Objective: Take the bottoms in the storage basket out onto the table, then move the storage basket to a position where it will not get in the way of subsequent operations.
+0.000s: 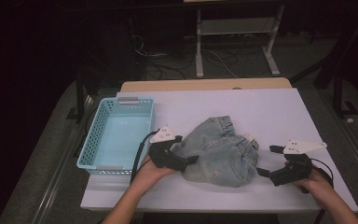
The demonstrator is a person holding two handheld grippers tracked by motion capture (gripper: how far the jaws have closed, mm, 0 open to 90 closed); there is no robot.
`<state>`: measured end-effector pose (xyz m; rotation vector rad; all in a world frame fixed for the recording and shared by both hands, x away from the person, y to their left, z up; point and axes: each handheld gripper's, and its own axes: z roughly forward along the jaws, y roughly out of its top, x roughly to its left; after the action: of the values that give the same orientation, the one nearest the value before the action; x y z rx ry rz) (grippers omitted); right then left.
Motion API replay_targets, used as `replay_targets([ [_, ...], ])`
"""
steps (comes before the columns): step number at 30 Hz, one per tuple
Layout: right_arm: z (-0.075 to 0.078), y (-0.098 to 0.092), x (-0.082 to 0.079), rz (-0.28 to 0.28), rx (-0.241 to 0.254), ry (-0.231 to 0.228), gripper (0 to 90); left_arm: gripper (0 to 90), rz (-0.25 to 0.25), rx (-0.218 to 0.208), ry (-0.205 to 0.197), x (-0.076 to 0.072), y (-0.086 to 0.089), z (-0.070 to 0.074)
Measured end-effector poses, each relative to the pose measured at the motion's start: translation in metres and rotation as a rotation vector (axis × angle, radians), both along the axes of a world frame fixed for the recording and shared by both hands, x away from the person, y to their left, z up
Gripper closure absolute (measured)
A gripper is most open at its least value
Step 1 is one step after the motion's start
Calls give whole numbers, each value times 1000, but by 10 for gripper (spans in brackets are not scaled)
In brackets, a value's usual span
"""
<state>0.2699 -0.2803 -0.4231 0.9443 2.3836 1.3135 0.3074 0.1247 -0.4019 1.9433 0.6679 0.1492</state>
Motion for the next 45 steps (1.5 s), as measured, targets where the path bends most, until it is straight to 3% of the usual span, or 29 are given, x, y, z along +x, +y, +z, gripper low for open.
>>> replay_targets([
  [4,0,1,1,4,-4,-3,1,14,1,28,-12,-11,2,-6],
  [14,-1,2,2,2,-9,0,1,14,30,46,-23,-31,8,-17],
  [22,0,3,2,0,-9,0,1,14,46,65,12,-44,14,-25],
  [32,0,2,3,-3,1,7,1,14,41,123,30,-45,12,-30],
  [45,16,9,20,-7,60,-4,1,14,39,136,35,-43,12,-32],
])
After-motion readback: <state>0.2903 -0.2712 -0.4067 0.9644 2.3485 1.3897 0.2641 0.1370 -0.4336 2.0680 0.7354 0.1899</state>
